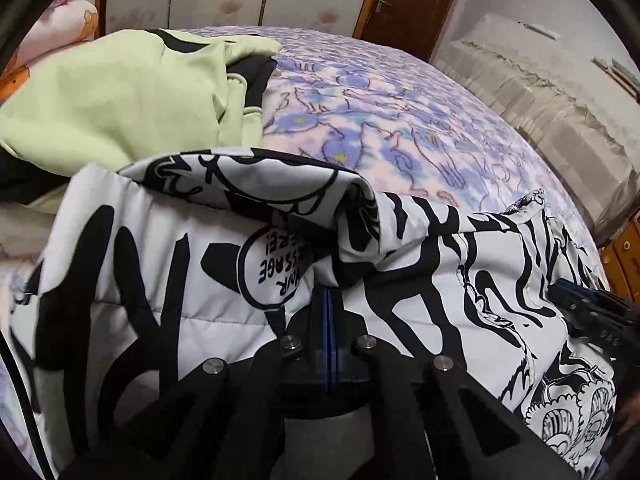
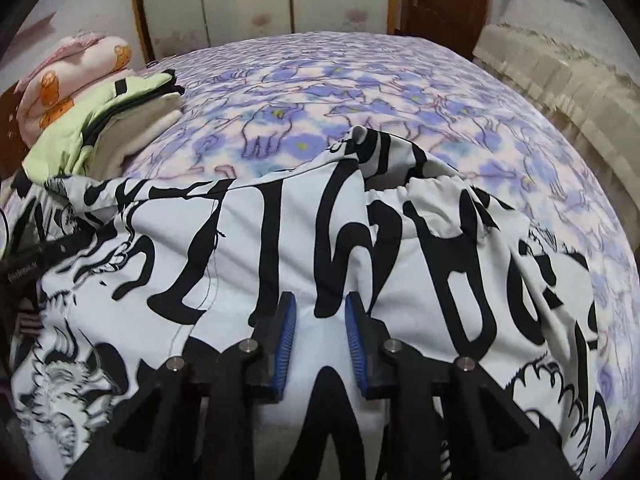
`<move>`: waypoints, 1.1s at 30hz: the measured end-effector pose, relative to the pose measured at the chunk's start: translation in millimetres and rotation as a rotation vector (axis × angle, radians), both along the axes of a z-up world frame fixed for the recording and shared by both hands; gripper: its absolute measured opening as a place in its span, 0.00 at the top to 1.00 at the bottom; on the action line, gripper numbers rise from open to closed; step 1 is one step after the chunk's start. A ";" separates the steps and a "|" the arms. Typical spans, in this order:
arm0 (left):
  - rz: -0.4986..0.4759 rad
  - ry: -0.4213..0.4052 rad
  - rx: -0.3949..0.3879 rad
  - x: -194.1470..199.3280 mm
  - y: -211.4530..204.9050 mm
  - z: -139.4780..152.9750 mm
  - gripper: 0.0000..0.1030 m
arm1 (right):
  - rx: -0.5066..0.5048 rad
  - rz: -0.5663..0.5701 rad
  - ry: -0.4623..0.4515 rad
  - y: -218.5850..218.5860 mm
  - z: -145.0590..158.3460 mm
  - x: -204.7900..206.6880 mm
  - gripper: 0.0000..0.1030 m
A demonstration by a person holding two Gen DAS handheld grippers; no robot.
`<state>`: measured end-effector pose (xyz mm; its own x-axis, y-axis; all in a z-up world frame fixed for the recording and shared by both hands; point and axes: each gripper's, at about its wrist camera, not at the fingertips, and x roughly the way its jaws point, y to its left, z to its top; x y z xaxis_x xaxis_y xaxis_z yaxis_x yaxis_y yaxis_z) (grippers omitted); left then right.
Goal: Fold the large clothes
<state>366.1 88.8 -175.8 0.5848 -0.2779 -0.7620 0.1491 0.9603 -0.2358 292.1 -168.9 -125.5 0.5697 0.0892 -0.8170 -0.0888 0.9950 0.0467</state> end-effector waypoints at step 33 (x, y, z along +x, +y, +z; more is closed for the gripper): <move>0.047 -0.091 0.073 -248.9 -42.3 104.3 0.21 | 0.099 -0.012 0.012 46.7 63.1 -185.6 0.72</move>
